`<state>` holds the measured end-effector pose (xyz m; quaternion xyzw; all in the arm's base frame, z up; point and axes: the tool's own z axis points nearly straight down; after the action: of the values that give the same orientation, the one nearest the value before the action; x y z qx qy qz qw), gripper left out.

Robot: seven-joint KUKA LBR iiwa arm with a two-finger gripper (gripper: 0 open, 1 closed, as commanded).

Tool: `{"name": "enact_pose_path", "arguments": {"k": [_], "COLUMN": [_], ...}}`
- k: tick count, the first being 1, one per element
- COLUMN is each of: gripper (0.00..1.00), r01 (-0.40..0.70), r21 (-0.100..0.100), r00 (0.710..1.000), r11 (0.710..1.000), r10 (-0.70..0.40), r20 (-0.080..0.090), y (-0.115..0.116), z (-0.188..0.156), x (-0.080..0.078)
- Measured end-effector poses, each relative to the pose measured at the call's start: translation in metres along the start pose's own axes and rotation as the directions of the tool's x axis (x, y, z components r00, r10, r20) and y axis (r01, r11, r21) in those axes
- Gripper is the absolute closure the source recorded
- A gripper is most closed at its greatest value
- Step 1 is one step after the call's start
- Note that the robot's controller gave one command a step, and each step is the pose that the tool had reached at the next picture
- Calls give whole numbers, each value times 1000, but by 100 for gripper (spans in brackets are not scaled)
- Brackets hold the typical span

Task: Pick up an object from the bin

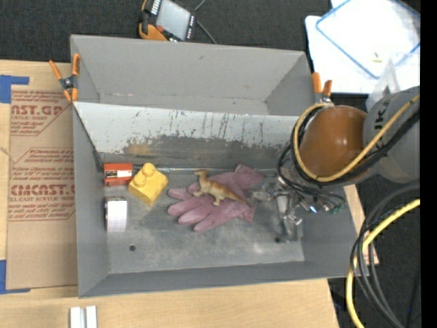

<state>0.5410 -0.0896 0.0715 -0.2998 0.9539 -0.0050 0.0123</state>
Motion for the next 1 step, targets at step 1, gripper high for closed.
{"name": "enact_pose_path", "arguments": {"k": [1], "gripper": [0], "r01": [303], "r21": [-1], "r00": [953], "r11": [953], "r10": [-303], "r20": [0], "y": [42], "z": [1], "x": [-38]}}
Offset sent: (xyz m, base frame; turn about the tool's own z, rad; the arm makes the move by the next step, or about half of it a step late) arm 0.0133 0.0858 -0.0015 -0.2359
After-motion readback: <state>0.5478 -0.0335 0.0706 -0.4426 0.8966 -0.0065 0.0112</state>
